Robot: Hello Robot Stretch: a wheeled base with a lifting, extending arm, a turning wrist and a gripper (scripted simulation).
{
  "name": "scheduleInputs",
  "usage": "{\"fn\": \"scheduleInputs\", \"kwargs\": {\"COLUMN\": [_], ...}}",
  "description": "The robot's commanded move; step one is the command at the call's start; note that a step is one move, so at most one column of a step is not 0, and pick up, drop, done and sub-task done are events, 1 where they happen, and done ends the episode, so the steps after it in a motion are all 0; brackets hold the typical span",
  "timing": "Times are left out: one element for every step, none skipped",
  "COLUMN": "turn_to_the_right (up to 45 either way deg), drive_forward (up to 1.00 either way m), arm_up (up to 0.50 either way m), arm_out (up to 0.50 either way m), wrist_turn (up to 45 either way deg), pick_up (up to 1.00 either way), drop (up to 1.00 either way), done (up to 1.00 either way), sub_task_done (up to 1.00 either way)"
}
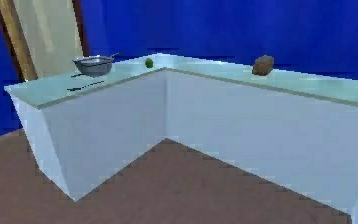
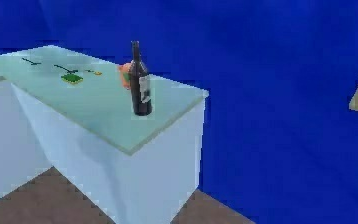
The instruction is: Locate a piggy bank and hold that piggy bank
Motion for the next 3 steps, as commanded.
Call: {"fn": "scheduleInputs", "kwargs": {"turn_to_the_right": [45.0, 45.0, 12.0], "drive_forward": [0.00, 0.00, 0.00], "arm_up": [0.00, 0.00, 0.00], "arm_out": [0.00, 0.00, 0.00], "wrist_turn": [0.0, 0.0, 0.0], "pick_up": [0.00, 0.00, 0.00], "drop": [0.00, 0.00, 0.00], "done": [0.00, 0.00, 0.00], "sub_task_done": [0.00, 0.00, 0.00]}}
